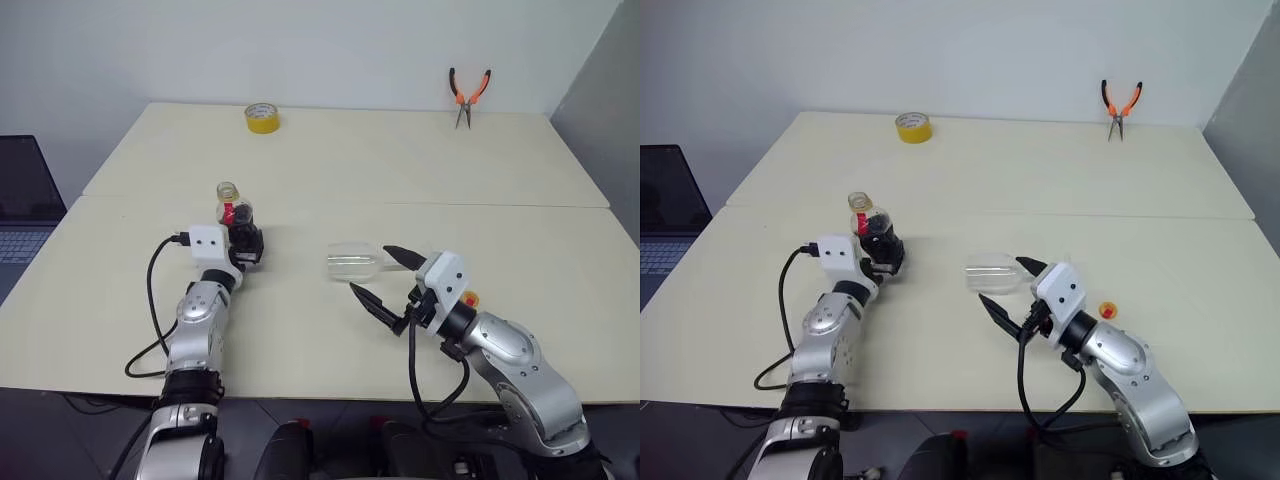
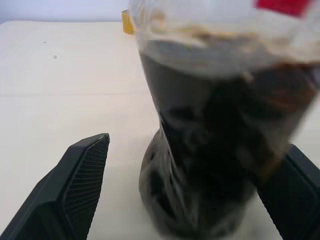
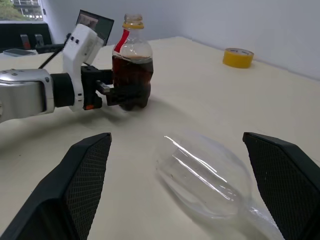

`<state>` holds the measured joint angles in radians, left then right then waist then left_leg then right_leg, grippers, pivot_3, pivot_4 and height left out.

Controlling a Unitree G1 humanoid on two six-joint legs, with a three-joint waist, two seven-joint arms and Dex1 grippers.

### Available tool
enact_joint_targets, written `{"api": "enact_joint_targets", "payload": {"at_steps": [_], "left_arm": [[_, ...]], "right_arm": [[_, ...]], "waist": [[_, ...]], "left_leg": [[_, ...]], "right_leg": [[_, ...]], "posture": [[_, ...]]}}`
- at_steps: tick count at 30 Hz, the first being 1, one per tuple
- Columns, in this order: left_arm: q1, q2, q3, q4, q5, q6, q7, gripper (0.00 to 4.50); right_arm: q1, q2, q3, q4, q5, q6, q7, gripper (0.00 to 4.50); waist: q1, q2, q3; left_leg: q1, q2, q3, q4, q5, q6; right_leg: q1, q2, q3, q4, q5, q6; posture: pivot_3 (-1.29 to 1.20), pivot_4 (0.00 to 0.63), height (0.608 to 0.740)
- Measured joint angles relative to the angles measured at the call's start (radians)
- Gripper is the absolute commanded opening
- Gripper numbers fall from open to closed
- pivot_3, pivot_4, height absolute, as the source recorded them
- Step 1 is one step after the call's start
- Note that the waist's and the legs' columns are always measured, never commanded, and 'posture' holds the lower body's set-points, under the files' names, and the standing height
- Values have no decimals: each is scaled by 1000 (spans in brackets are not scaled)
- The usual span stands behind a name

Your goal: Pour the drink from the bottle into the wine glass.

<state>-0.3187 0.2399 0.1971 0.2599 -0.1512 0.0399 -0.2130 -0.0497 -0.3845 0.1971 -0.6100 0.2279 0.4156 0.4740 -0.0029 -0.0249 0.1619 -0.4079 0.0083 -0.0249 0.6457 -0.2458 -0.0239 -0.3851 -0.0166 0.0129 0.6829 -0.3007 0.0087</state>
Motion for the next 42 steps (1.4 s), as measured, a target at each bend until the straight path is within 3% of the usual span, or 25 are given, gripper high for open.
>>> {"api": "enact_joint_targets", "payload": {"at_steps": [6, 11, 14, 18, 22, 28, 33, 40, 42], "left_arm": [[204, -8, -16, -224, -7, 83, 3, 4468], [415, 9, -45, -422, -4, 140, -23, 4468], [463, 36, -93, -477, -3, 154, -72, 4468], [405, 107, -191, -539, -69, 190, -249, 4468], [310, 192, -211, -582, -150, 223, -395, 4468], [233, 262, -199, -542, -205, 274, -496, 4468], [200, 328, -192, -471, -204, 249, -606, 4468], [205, 328, -193, -353, -173, 140, -665, 4468], [202, 324, -193, -334, -169, 123, -671, 4500]], "right_arm": [[126, -39, -18, -18, -69, -65, -19, 4500], [151, -60, -66, -6, -251, -192, -121, 4500], [137, -63, -66, 14, -346, -227, -162, 4500], [41, -185, 52, 81, -682, -248, -175, 4500], [-3, -174, 109, 141, -853, -241, -177, 4500], [-28, -115, 144, 212, -927, -212, -156, 4500], [-132, -45, 212, 327, -1000, -191, -128, 4500], [-205, -1, 246, 428, -1068, -190, -131, 4500], [-217, 7, 249, 444, -1073, -191, -136, 4141]], "waist": [[0, 0, 0], [-3, 1, 0], [2, 1, -1], [4, 1, -1], [-1, 1, -1], [-4, 1, -1], [-8, 1, -1], [-6, 1, -1], [-6, 1, -1]], "left_leg": [[1, 0, 0, 0, 0, 0], [10, 0, 1, -2, 0, 0], [11, 0, 0, -2, 0, 0], [10, -1, 1, -1, 0, 0], [10, 1, 1, -3, 0, -1], [11, 1, 1, -2, -1, -1], [11, 2, 1, -2, -1, -1], [10, 1, 1, -2, -1, -1], [10, 1, 1, -2, -1, -1]], "right_leg": [[0, 0, 0, 0, 0, 0], [9, 0, 1, -1, -1, 0], [11, 0, 0, -2, -1, 0], [11, 0, 0, -2, -1, 0], [10, 2, 1, -1, -2, -2], [10, 2, 0, -1, -2, -2], [9, 2, 1, -1, -2, -2], [9, 2, 0, -1, -2, -2], [9, 2, 0, -1, -2, -2]], "posture": [[0, 150, 740], [0, 150, 740], [0, 150, 740], [0, 150, 740], [0, 150, 740], [0, 150, 740], [0, 150, 740], [0, 150, 740], [0, 150, 740]]}}
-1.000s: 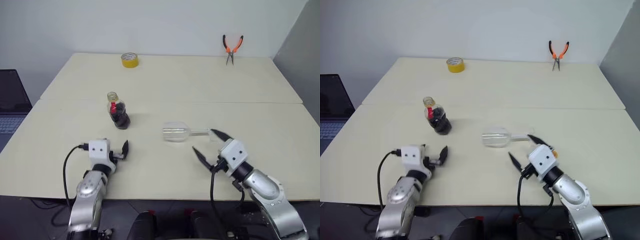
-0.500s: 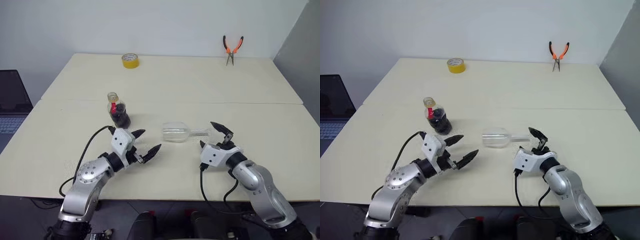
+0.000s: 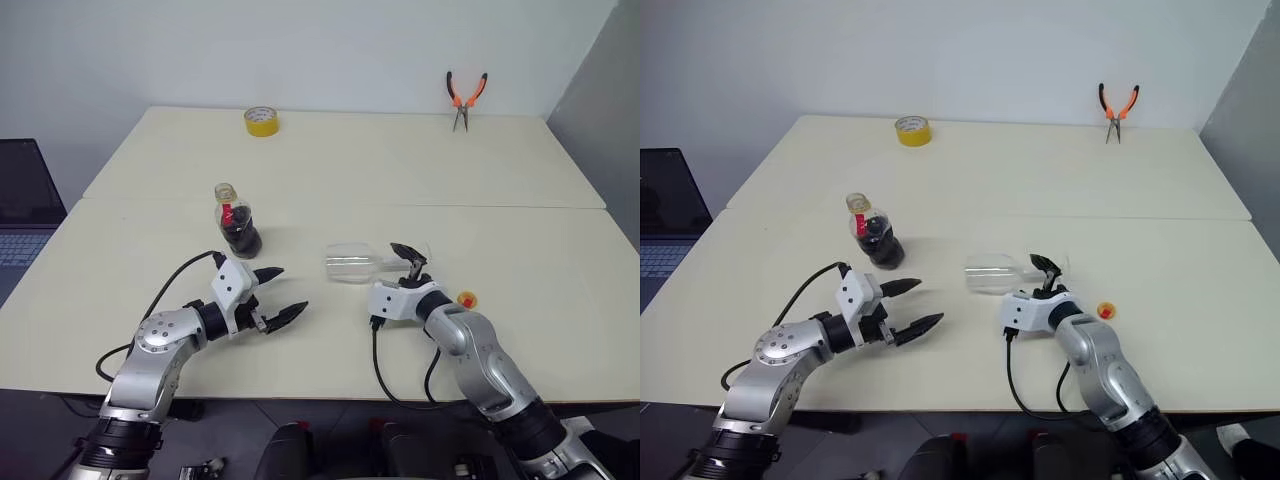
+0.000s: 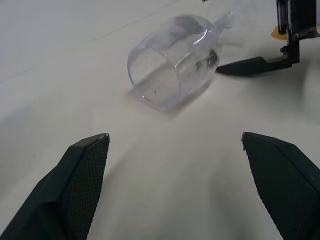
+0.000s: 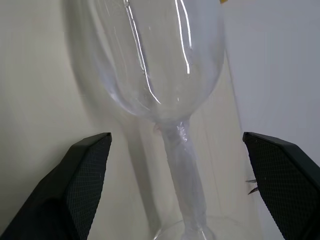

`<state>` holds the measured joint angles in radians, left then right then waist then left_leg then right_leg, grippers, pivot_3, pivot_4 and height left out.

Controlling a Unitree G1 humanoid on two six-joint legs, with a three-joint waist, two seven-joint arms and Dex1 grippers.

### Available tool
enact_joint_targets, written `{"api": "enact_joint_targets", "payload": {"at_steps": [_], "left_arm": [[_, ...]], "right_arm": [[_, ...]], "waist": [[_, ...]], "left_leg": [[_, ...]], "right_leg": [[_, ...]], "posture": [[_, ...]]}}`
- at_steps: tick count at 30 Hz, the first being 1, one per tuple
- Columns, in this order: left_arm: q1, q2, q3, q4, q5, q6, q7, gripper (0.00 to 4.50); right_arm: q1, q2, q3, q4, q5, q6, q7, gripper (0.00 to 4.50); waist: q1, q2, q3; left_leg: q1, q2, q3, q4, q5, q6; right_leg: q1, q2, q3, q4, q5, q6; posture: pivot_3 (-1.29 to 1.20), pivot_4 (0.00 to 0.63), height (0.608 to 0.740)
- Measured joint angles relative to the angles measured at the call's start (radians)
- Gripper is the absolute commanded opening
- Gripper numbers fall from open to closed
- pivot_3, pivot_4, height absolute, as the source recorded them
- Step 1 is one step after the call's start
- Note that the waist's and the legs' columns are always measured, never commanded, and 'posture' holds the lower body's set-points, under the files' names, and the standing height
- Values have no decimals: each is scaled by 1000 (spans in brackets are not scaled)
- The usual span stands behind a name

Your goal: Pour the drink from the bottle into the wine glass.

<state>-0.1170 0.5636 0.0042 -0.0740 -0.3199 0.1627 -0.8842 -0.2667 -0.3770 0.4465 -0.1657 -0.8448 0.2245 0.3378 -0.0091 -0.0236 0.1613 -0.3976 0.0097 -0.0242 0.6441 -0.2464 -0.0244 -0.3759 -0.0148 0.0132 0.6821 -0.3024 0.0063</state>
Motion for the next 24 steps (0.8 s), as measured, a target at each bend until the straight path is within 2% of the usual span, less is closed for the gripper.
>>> {"api": "enact_joint_targets", "payload": {"at_steps": [2, 11, 12, 17, 24], "left_arm": [[-14, -8, 0, 29, 11, -23, 0, 4500], [-44, -43, -2, 68, 30, -61, 1, 4500], [-45, -43, -2, 68, 31, -61, 1, 4500], [-55, -56, -1, 64, 27, -36, 11, 4500], [-34, -57, 5, 4, -7, 26, 27, 4500]], "right_arm": [[-27, 16, 1, 48, 0, 3, -13, 3651], [-97, 30, 0, 155, -20, 24, -52, 431], [-103, 31, -8, 155, -23, 27, -60, 255], [-102, 52, -31, 134, -10, 30, -70, 208], [-50, 85, -88, -66, 81, -27, -102, 206]], "waist": [[0, 0, 0], [-2, 0, 0], [-3, 0, 0], [-7, 0, 0], [-17, 0, 0]], "left_leg": [[0, 0, 0, 0, 0, 0], [0, 0, 0, 0, 0, 0], [0, 0, 0, 0, 0, 0], [-2, 0, 0, 0, 0, 0], [-3, 0, 0, 0, 0, 0]], "right_leg": [[0, 0, 0, 0, 0, 0], [0, 0, 0, 1, 0, 0], [0, 0, 0, 1, 0, 0], [-2, 0, 0, 1, 0, 0], [-3, 0, 0, 1, 0, 0]], "posture": [[0, 150, 740], [0, 150, 740], [0, 150, 740], [0, 150, 740], [0, 150, 740]]}}
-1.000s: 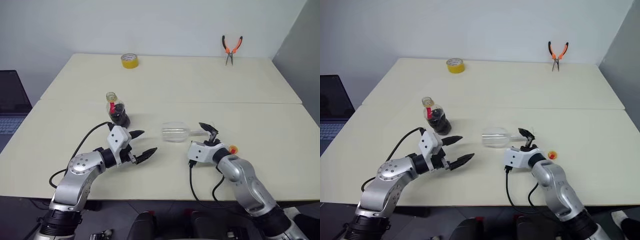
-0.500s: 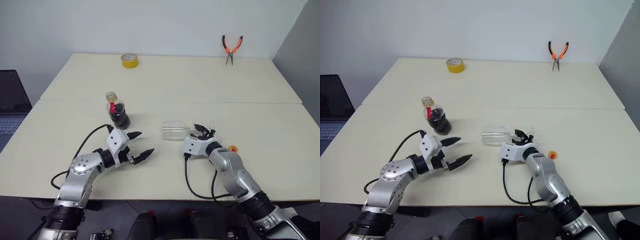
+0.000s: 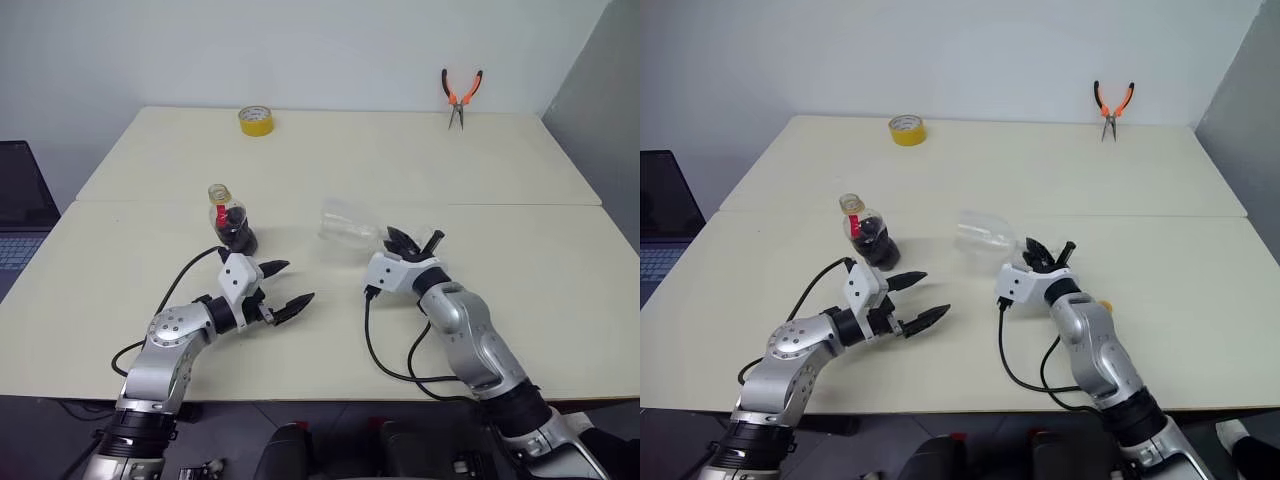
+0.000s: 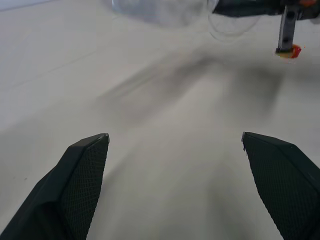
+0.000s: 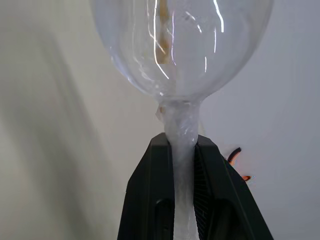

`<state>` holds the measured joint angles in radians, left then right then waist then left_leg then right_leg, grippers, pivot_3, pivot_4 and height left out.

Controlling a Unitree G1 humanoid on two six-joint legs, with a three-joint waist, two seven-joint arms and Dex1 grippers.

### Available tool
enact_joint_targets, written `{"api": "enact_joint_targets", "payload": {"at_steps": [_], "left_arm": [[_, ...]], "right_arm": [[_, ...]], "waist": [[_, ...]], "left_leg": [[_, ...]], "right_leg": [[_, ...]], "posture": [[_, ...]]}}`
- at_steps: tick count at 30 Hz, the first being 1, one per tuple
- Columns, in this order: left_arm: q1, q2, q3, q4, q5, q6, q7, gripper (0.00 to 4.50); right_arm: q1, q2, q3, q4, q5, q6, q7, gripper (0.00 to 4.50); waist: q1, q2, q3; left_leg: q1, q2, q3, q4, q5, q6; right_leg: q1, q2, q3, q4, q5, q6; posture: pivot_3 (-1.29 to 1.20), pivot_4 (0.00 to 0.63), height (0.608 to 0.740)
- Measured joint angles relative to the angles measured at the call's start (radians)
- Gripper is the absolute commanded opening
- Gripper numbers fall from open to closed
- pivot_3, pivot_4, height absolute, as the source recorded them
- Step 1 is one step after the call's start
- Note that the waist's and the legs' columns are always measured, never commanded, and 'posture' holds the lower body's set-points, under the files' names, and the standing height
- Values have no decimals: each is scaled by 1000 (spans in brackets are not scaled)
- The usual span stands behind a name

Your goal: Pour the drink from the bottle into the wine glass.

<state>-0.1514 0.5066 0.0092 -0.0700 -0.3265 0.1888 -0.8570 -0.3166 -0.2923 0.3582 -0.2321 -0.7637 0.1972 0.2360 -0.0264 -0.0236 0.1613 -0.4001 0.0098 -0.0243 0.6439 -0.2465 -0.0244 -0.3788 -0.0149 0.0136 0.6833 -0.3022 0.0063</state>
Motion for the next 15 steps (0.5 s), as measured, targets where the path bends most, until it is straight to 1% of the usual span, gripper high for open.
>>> {"api": "enact_joint_targets", "payload": {"at_steps": [2, 4, 6, 8, 9, 11, 15], "left_arm": [[9, 4, 2, -16, -15, 17, -8, 4500], [29, 27, 2, -38, -32, 31, -34, 4500], [31, 44, 3, -56, -64, 66, -58, 4500], [32, 55, 4, -76, -84, 89, -73, 4500], [33, 65, 8, -89, -96, 106, -76, 4500], [33, 74, 16, -99, -106, 118, -76, 4500], [32, 89, 28, -125, -128, 152, -75, 4500]], "right_arm": [[56, 54, -43, -17, 149, -56, 12, 204], [160, 133, -86, -20, 369, -118, 51, 202], [203, 161, -98, 13, 537, -149, 118, 200], [196, 173, -127, 62, 632, -180, 150, 200], [176, 192, -156, 123, 692, -212, 161, 200], [150, 217, -180, 184, 747, -244, 170, 199], [88, 254, -179, 296, 814, -321, 209, 199]], "waist": [[1, -1, 0], [-1, 0, 0], [-2, 1, 1], [-2, 1, 1], [-3, 1, 1], [-3, 1, 1], [-3, 1, 1]], "left_leg": [[0, 0, -1, 0, 0, 0], [0, 1, -1, -1, 0, 0], [0, 0, 0, 0, 0, 0], [2, 0, 0, 1, 0, 0], [4, 0, 0, 1, 0, 0], [4, 0, 0, 0, 0, 0], [2, 1, 0, -1, 0, 0]], "right_leg": [[1, 0, -1, -1, 0, 0], [1, 0, -1, -1, 0, 0], [1, 0, 0, -1, 0, 0], [3, -1, 0, -1, 0, 1], [5, 0, -1, -1, 0, 0], [4, 0, -1, -1, 0, 0], [2, 0, 0, -1, 0, -1]], "posture": [[0, 150, 740], [0, 150, 740], [0, 150, 740], [0, 150, 740], [0, 150, 740], [0, 150, 740], [0, 150, 740]]}}
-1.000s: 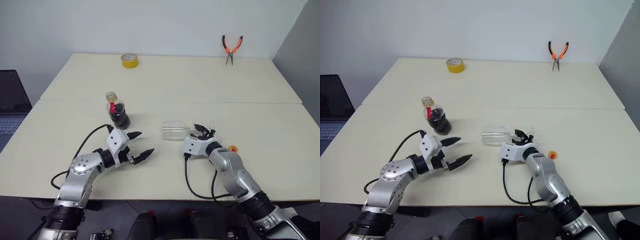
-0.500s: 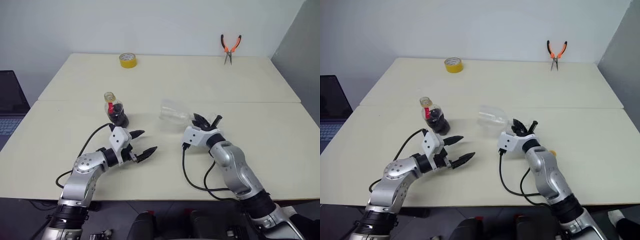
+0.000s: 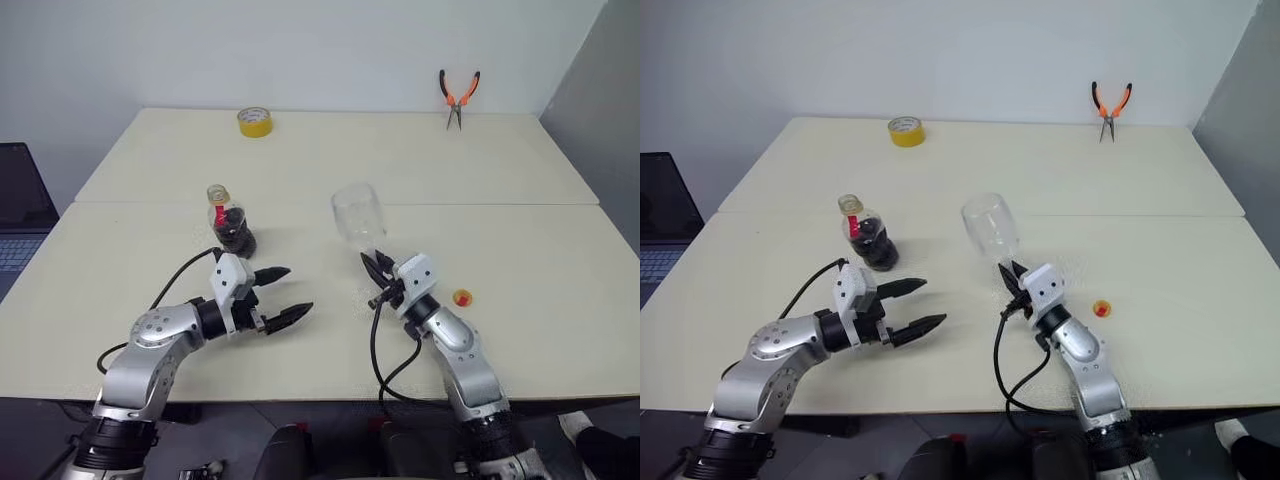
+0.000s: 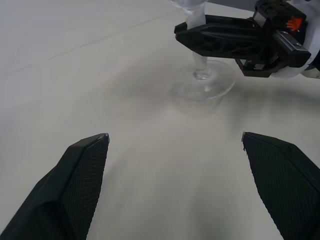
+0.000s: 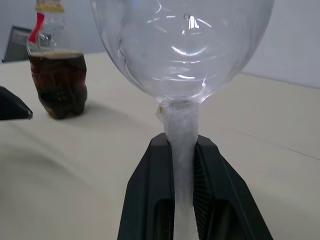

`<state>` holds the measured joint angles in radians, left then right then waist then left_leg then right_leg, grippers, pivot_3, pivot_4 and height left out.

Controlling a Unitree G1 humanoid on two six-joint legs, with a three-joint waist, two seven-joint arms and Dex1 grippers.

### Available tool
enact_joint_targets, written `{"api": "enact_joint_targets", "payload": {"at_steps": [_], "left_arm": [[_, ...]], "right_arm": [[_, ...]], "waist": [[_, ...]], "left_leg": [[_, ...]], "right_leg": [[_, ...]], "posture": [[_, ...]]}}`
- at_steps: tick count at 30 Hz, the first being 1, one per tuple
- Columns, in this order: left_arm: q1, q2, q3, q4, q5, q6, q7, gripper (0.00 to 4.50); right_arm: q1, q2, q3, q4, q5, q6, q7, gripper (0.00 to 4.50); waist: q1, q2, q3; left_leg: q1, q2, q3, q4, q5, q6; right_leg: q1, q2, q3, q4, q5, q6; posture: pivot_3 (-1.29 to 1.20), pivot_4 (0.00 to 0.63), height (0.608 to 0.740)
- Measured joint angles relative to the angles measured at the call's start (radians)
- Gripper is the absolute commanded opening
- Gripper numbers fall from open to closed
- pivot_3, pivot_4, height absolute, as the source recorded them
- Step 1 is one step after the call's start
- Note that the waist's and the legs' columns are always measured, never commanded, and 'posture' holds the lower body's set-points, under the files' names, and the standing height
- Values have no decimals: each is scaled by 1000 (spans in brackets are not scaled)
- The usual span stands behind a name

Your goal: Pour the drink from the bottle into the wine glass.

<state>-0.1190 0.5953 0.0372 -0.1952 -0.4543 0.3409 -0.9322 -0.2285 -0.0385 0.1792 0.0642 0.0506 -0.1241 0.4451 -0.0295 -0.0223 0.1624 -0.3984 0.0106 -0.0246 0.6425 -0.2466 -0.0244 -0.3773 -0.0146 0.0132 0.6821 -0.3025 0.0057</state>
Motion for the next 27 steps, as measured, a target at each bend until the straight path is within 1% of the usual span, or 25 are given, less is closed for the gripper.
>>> {"api": "enact_joint_targets", "payload": {"at_steps": [6, 13, 15, 16, 17, 25, 27], "left_arm": [[8, 40, 38, -52, -60, 68, -2, 4500], [6, 50, 63, -68, -76, 88, 6, 4500], [3, 50, 63, -69, -76, 88, 6, 4500], [-2, 50, 63, -69, -76, 89, 7, 4500], [-7, 50, 62, -69, -75, 89, 8, 4500], [-33, 47, 45, -68, -73, 89, 7, 4500], [-42, 46, 45, -68, -73, 89, 7, 4500]], "right_arm": [[-108, 38, 8, 219, 21, -137, 54, 199], [-144, 36, -5, 373, 23, -240, 57, 199], [-143, 33, -5, 377, 25, -248, 59, 929], [-141, 28, -6, 377, 30, -252, 63, 1167], [-137, 23, -10, 377, 33, -253, 65, 1498], [-125, 3, -31, 367, 49, -253, 63, 4349], [-124, 3, -31, 359, 49, -251, 59, 4433]], "waist": [[-1, 0, 0], [1, 0, 0], [0, 0, 0], [1, 0, 0], [1, 0, 0], [0, 0, 0], [0, 0, 0]], "left_leg": [[0, 0, 0, 0, 0, 0], [0, 0, 0, 1, 0, 0], [0, 0, 0, 0, 0, 0], [0, 0, 0, 1, 0, 0], [0, 0, 0, 1, 0, 0], [0, 0, 0, 0, 0, 0], [0, 0, 0, 0, 0, 0]], "right_leg": [[0, 0, 0, 1, 0, 0], [0, -1, 0, 1, 0, 0], [0, 0, 0, 1, 0, 0], [0, 0, 0, 1, 0, 0], [0, -1, 0, 1, 0, 0], [0, 0, 0, 1, 0, 0], [0, 0, 0, 1, 0, 0]], "posture": [[0, 150, 740], [0, 150, 740], [0, 150, 740], [0, 150, 740], [0, 150, 740], [0, 150, 740], [0, 150, 740]]}}
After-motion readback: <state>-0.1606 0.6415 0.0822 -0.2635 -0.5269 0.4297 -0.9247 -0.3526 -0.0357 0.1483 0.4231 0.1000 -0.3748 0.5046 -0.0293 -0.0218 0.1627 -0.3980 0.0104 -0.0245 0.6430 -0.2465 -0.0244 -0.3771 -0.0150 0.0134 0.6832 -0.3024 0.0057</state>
